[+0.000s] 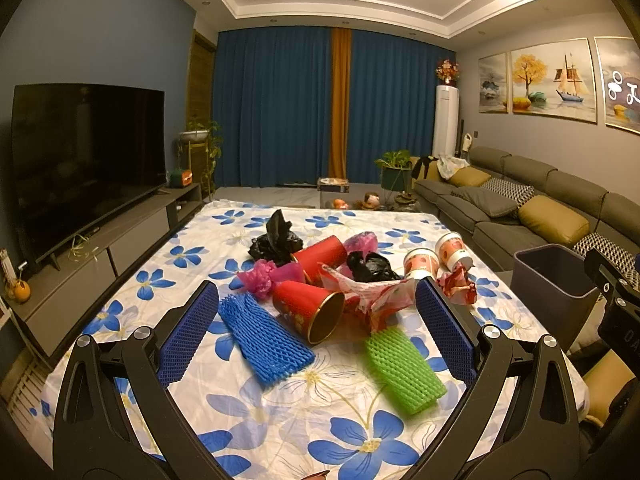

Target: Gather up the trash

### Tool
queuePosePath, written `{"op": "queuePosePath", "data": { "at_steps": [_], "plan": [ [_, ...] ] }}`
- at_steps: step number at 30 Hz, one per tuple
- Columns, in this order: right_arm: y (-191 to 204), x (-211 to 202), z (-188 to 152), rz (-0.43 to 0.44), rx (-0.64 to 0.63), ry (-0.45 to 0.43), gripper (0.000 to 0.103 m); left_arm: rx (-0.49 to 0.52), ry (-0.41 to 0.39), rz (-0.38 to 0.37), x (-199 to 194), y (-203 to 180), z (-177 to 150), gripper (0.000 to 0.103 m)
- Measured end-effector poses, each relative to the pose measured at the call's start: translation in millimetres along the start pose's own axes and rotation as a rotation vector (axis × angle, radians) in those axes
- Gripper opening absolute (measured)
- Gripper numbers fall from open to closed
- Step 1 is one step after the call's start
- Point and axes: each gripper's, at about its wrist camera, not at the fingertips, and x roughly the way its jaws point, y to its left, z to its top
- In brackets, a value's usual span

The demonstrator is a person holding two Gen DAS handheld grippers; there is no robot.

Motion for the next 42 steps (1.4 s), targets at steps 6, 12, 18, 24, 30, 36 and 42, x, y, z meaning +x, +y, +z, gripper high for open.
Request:
{"op": "queuePosePath", "data": {
  "at_steps": [6, 12, 18, 24, 30, 36, 42],
  "plan": [
    [0.1, 0.0, 0.1, 0.001, -0.001, 0.0, 0.098, 0.0, -0.001, -0.001, -0.8, 0.4, 1.2, 0.097],
    [-1.1, 0.6, 0.2, 0.003, 0.001, 0.002, 0.098, 0.0, 0.002, -0.001, -0.7, 0.2, 1.2, 0.097],
    [-0.7, 1.3, 0.8, 0.005, 0.0, 0.001, 0.098, -0.001, 0.0, 0.0, -0.5, 0.0, 1.0, 0.097],
    [1.6, 5.0, -1.6, 0.021, -0.001, 0.005, 0.098, -0.006, 0.003, 0.008, 2.3, 2.1, 0.9, 0.097],
    [9.9, 15.2, -11.4, 0.092, -0.013, 0.008, 0.098, -0.015, 0.003, 0.025, 10.1, 12.3, -3.7, 0.097],
    [31.6, 38.3, -26.7, 0.178, -0.059, 0.068, 0.098, -0.024, 0.012, 0.056, 23.0, 29.2, -10.1, 0.097],
    [53.8, 67.6, -45.6, 0.263, -0.043, 0.139, 0.098, -0.052, 0.007, 0.092, 34.8, 54.4, -15.6, 0.095]
  ]
}}
